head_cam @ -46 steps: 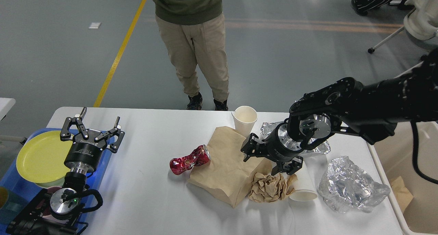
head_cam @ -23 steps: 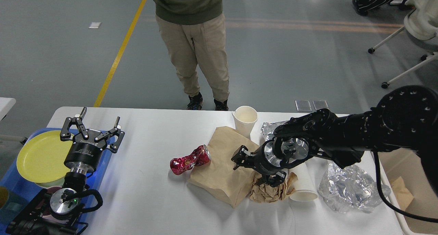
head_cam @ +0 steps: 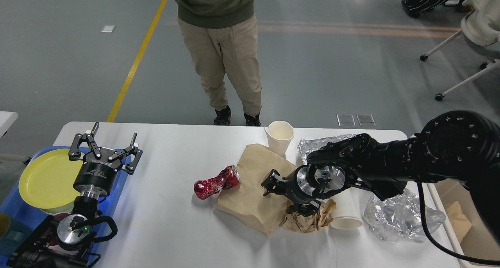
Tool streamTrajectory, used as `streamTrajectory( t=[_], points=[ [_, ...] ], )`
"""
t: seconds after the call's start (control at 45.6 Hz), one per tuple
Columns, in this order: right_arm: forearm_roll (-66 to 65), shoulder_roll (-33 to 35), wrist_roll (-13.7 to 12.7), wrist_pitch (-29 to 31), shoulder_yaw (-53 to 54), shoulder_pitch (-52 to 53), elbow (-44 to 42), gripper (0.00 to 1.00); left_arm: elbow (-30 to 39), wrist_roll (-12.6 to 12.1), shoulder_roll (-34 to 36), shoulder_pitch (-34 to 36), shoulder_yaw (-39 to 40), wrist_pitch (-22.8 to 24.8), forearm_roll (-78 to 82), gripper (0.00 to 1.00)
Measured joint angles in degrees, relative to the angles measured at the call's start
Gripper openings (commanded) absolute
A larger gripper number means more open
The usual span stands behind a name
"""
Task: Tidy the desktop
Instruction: 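Lower the right gripper and grasp the flat paper bag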
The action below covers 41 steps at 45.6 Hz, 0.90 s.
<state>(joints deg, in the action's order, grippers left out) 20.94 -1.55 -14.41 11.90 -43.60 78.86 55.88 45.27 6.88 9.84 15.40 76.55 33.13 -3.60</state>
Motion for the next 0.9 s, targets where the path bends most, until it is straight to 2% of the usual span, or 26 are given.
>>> streamTrajectory(
  t=[0.044,0.263,0.482,0.548,0.899],
  points=[
    [-0.2,-0.1,0.0,0.1,-0.1,0.0,0.2,0.0,0.0,0.0,0.0,0.0,0.0,0.0,0.0,0.96],
    [-0.9,-0.4,-0.3,0.1,-0.6,-0.2,0.9,0.0,0.0,0.0,0.0,0.0,0.0,0.0,0.0,0.96],
    [-2.8,0.3,-6.7,0.0,-0.9,0.5,3.3,0.0,0.0,0.0,0.0,0.0,0.0,0.0,0.0,0.96],
    [-3.5,0.8,-7.8,0.2,-0.9,1.5,4.8,0.0,0.0,0.0,0.0,0.0,0.0,0.0,0.0,0.96],
    [-3.7,3.8,-8.3,1.5,-3.6,16.8,17.2,0.0,0.0,0.0,0.0,0.1,0.0,0.0,0.0,0.96]
  ],
)
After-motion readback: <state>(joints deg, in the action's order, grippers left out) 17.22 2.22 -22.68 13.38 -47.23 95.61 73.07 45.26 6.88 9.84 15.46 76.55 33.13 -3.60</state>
